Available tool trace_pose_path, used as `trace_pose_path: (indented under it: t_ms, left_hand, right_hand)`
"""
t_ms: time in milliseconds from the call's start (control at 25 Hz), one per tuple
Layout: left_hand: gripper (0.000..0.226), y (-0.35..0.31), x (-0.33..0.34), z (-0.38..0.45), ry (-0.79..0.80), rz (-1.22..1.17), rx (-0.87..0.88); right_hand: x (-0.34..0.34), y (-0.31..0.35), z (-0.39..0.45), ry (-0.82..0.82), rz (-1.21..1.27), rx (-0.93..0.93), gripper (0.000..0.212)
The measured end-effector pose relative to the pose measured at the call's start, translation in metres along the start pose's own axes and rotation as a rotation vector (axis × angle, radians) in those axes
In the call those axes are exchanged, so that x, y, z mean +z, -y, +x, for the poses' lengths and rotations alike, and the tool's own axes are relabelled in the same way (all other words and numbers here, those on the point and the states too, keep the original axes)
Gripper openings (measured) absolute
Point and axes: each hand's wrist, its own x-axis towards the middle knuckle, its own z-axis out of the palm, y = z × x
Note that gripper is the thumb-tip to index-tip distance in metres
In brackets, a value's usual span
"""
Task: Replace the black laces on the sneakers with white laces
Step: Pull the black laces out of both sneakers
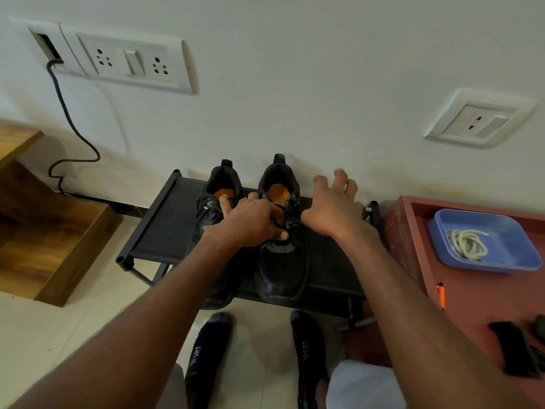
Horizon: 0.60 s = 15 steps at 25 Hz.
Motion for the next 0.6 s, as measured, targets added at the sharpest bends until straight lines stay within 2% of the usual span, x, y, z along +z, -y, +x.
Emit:
trace_pose_path:
  t_ms: [80, 160, 200, 280, 360, 520, 600]
  left_hand:
    - [0.012, -0.002, 0.002, 0.003, -0.047, -0.053, -0.048]
    - [0.012, -0.004, 0.002, 0.005, -0.082, -0.101, -0.083]
    - [0.012, -0.006, 0.002, 0.005, -0.094, -0.114, -0.092]
    - [0.009, -0.007, 0.001, 0.006, -0.105, -0.146, -0.115]
    - [0.008, -0.007, -0.002, 0.006, -0.115, -0.184, -0.143]
    - [0.013, 0.002, -0.009, 0.004, -0.140, -0.401, -0.169]
    - [0.011, 0.001, -0.009, 0.003, -0.125, -0.363, -0.140]
  right_hand:
    - [-0.006, -0.001, 0.002, 0.050, 0.101, -0.141, 0.075]
    - [-0.004, -0.002, 0.003, 0.244, 0.248, -0.212, 0.083]
    - [0.000, -0.001, 0.002, 0.332, 0.226, -0.221, 0.094]
    - [0.011, 0.003, -0.003, 0.431, 0.017, -0.210, 0.115]
    - [0.023, 0.006, -0.008, 0.440, -0.090, -0.174, 0.126]
    - [0.029, 0.007, -0.006, 0.404, -0.012, -0.137, 0.143]
    - [0.030, 0.005, -0.004, 0.393, 0.015, -0.125, 0.150]
